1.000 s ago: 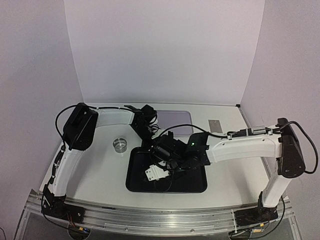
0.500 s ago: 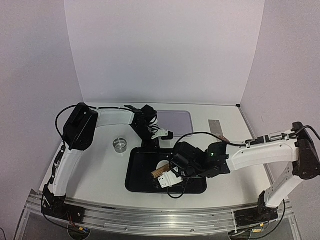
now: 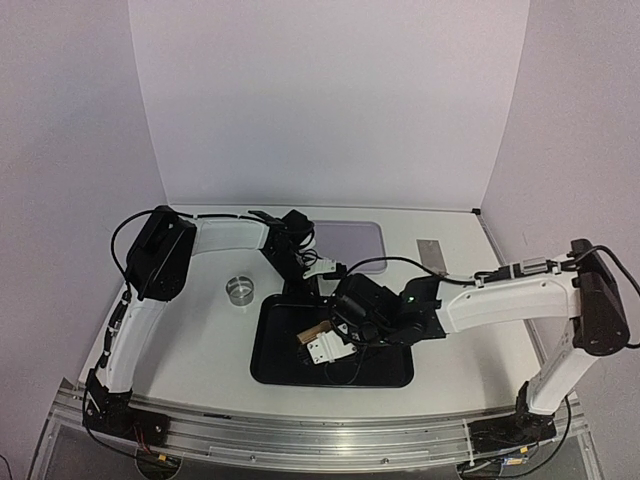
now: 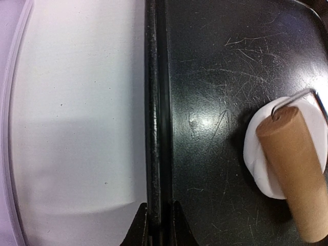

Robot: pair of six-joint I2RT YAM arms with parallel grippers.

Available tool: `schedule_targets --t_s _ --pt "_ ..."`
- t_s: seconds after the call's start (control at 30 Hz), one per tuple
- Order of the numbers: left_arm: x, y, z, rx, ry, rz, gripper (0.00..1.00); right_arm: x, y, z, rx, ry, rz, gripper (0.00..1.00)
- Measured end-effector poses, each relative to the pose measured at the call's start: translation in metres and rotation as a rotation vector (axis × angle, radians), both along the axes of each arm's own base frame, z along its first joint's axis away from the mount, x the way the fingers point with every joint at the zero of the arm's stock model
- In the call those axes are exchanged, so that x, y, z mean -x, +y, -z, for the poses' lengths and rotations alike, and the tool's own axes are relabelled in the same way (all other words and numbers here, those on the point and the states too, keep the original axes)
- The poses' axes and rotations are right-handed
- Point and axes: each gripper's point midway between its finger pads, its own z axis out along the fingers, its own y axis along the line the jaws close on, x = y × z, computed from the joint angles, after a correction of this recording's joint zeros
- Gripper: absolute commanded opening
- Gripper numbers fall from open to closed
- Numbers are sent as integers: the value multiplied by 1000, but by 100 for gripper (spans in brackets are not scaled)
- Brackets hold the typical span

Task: Roll out the dumpling wrappers from the dough

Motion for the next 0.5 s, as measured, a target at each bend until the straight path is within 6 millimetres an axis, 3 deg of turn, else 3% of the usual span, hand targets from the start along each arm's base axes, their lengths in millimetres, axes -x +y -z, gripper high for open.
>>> schedule_targets --t_s 0.23,0.37,0.5 --pt "0 -1 0 2 0 2 0 18 -30 -5 10 55 18 0" --pt "0 -1 0 2 0 2 0 14 -22 -5 31 57 19 0" --pt "0 -1 0 2 -1 2 0 -4 -7 -3 39 30 31 0"
